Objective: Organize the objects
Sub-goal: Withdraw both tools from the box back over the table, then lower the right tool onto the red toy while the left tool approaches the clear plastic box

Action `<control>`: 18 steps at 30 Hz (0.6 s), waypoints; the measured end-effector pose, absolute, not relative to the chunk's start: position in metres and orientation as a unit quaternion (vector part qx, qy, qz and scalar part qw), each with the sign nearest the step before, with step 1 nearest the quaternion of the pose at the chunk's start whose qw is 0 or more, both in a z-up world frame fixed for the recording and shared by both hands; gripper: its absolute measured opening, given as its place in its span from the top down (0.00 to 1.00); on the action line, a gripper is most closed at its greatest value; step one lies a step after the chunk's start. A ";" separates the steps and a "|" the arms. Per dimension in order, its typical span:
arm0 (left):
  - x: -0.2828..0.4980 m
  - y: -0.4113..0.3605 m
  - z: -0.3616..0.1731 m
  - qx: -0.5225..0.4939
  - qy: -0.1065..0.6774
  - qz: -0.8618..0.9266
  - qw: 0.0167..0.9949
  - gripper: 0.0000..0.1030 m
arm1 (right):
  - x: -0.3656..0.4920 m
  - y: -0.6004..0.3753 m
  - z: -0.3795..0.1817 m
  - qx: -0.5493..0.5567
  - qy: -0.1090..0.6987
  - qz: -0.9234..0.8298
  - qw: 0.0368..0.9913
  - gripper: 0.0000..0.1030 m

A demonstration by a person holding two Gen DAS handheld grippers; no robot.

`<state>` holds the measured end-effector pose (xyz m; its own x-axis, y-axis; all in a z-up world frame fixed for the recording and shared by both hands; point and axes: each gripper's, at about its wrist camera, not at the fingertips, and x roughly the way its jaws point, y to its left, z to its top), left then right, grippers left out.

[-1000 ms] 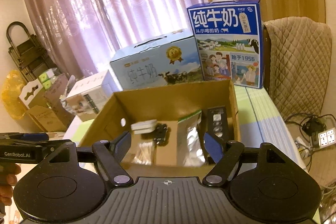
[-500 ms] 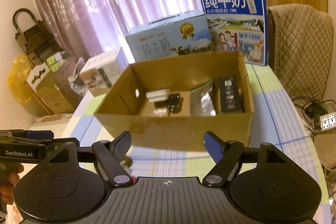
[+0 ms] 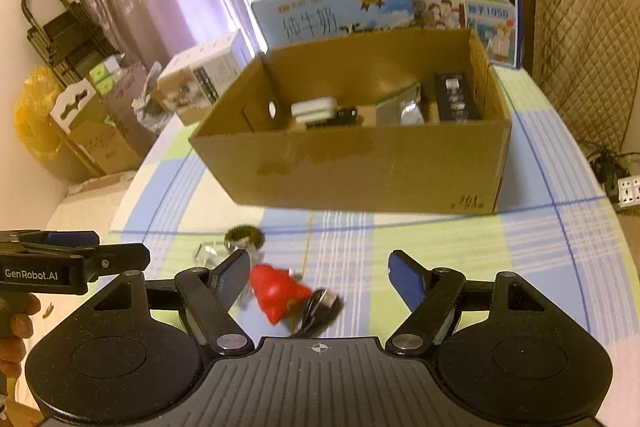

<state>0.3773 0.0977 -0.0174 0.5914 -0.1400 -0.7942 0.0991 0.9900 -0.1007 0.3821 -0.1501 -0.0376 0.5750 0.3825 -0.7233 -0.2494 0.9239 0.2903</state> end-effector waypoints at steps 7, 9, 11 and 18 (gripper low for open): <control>0.370 0.108 -0.040 -0.023 0.475 -0.053 0.878 0.04 | 0.377 -0.139 -0.058 0.068 0.454 0.185 0.869 0.29; 0.368 0.110 -0.046 -0.022 0.482 -0.048 0.875 0.04 | 0.377 -0.137 -0.062 0.064 0.459 0.188 0.866 0.29; 0.368 0.111 -0.050 -0.023 0.487 -0.045 0.872 0.04 | 0.378 -0.133 -0.066 0.059 0.464 0.189 0.863 0.29; 0.370 0.114 -0.062 -0.027 0.502 -0.037 0.864 0.04 | 0.381 -0.121 -0.079 0.034 0.476 0.204 0.855 0.29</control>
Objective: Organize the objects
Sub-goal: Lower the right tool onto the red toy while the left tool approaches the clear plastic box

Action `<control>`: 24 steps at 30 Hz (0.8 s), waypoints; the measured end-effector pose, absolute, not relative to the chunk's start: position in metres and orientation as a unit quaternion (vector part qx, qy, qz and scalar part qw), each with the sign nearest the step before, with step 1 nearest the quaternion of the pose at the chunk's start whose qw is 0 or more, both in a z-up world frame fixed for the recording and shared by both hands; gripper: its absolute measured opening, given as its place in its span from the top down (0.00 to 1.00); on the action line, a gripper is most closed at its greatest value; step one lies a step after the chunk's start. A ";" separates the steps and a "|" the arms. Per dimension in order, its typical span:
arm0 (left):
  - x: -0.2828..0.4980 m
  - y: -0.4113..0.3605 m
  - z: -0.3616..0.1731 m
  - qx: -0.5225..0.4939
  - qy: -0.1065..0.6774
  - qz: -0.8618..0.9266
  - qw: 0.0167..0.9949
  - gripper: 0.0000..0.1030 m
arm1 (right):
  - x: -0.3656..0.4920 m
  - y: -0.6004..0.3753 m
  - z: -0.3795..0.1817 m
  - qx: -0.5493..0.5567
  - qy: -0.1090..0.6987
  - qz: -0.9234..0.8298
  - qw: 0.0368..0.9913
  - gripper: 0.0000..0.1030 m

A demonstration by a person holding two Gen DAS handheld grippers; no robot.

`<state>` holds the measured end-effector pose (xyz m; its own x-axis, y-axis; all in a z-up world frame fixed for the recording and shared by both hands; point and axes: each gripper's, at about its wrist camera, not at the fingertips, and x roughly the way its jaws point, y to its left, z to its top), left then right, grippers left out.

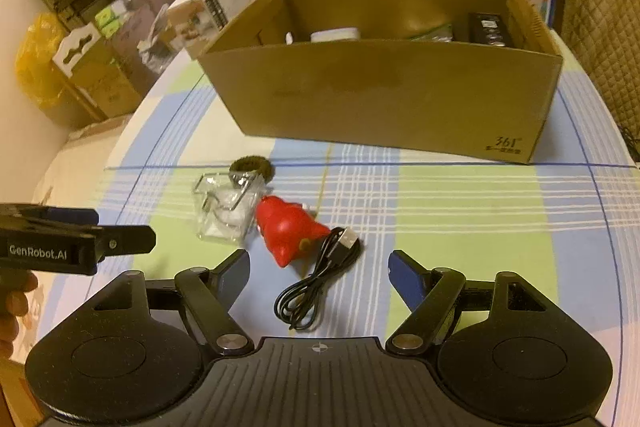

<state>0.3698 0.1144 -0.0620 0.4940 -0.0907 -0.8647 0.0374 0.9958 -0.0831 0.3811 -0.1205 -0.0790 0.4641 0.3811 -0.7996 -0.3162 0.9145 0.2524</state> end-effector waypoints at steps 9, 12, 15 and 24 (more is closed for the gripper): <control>0.378 0.114 -0.073 -0.023 0.515 -0.031 0.856 0.04 | 0.386 -0.105 -0.092 -0.003 0.481 0.220 0.849 0.29; 0.381 0.114 -0.077 -0.023 0.518 -0.030 0.855 0.04 | 0.387 -0.100 -0.096 -0.021 0.476 0.229 0.849 0.29; 0.385 0.114 -0.081 -0.024 0.521 -0.028 0.853 0.04 | 0.392 -0.094 -0.101 -0.034 0.476 0.240 0.846 0.29; 0.394 0.119 -0.093 -0.031 0.526 -0.025 0.849 0.04 | 0.407 -0.075 -0.117 -0.102 0.455 0.278 0.840 0.31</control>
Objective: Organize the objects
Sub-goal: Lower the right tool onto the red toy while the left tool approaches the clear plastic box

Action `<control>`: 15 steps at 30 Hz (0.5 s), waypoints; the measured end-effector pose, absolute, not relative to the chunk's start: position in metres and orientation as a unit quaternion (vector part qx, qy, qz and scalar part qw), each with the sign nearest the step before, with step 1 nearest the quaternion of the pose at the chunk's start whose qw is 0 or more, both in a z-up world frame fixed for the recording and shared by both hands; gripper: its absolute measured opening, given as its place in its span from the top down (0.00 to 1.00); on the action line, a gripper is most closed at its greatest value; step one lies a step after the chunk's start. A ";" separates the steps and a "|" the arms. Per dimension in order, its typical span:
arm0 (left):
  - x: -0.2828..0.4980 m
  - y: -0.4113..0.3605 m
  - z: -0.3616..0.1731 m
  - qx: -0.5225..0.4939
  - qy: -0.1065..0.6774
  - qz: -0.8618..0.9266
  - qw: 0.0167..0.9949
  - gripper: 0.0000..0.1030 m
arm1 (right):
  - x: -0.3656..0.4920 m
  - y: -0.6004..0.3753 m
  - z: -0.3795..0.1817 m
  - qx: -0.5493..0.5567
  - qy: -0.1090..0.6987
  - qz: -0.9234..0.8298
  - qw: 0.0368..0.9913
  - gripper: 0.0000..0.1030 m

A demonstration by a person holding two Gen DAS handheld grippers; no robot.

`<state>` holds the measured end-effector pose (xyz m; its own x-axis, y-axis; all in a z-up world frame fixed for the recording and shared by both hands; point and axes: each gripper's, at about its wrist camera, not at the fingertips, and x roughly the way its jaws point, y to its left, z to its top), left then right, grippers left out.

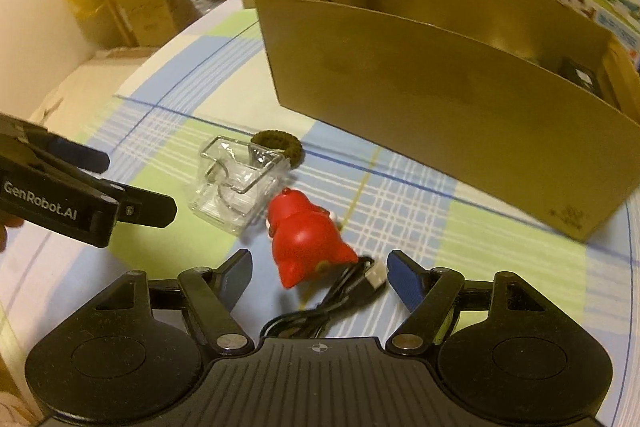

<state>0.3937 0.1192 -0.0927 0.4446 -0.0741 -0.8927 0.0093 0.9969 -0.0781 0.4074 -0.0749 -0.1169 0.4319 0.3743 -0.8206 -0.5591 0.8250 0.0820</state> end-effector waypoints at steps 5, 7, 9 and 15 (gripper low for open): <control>0.399 0.121 -0.099 -0.030 0.528 -0.021 0.849 0.04 | 0.419 -0.063 -0.129 -0.145 0.449 0.299 0.830 0.39; 0.401 0.122 -0.101 -0.030 0.528 -0.021 0.849 0.04 | 0.422 -0.058 -0.134 -0.157 0.450 0.310 0.823 0.40; 0.403 0.122 -0.102 -0.030 0.528 -0.021 0.848 0.04 | 0.425 -0.054 -0.138 -0.168 0.452 0.319 0.816 0.43; 0.410 0.122 -0.108 -0.029 0.528 -0.026 0.848 0.04 | 0.429 -0.052 -0.142 -0.176 0.450 0.335 0.809 0.53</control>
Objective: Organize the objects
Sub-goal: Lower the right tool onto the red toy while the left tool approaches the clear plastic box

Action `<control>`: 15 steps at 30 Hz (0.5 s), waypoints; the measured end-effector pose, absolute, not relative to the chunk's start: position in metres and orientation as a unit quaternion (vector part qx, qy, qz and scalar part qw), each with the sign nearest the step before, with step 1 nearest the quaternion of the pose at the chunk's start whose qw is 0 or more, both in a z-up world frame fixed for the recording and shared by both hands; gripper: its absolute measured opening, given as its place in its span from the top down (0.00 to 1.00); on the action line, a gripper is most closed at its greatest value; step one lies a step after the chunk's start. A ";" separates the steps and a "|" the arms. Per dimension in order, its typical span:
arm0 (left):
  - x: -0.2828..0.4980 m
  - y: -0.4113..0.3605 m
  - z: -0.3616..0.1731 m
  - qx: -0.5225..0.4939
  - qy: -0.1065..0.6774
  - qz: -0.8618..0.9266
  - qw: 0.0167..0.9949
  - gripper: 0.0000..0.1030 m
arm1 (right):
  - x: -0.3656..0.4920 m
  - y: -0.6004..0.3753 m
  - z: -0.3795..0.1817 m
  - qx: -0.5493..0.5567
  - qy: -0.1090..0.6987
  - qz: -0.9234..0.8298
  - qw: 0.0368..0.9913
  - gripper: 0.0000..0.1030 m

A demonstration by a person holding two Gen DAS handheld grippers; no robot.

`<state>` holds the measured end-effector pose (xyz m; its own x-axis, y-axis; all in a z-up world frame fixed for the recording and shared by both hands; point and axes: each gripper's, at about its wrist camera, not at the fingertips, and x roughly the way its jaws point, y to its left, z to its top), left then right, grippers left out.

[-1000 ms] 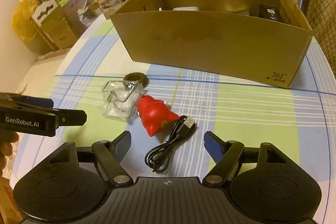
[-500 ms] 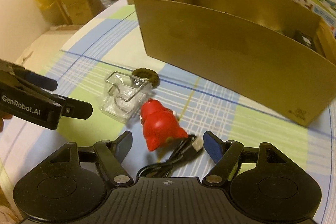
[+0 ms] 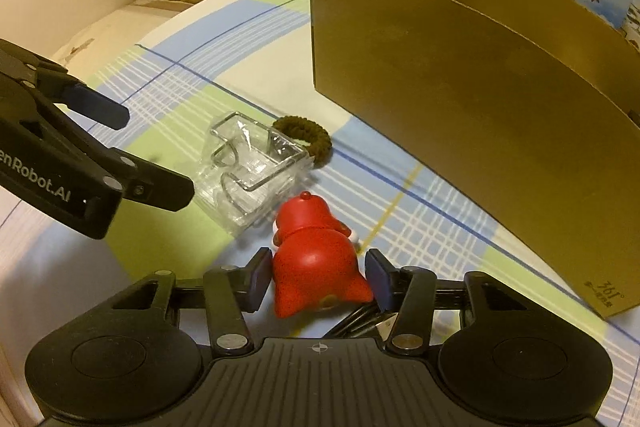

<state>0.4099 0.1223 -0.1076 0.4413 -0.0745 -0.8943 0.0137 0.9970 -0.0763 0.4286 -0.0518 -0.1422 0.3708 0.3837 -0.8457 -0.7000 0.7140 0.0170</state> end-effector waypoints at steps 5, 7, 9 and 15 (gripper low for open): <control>0.418 0.118 -0.112 -0.028 0.525 -0.035 0.850 0.04 | 0.442 -0.064 -0.143 -0.160 0.454 0.313 0.819 0.54; 0.422 0.115 -0.114 -0.025 0.525 -0.040 0.850 0.04 | 0.448 -0.071 -0.143 -0.154 0.455 0.300 0.824 0.54; 0.427 0.111 -0.117 -0.022 0.524 -0.044 0.850 0.04 | 0.453 -0.079 -0.143 -0.146 0.457 0.289 0.828 0.54; 0.444 0.100 -0.130 -0.015 0.530 -0.048 0.847 0.04 | 0.464 -0.101 -0.141 -0.124 0.461 0.260 0.839 0.54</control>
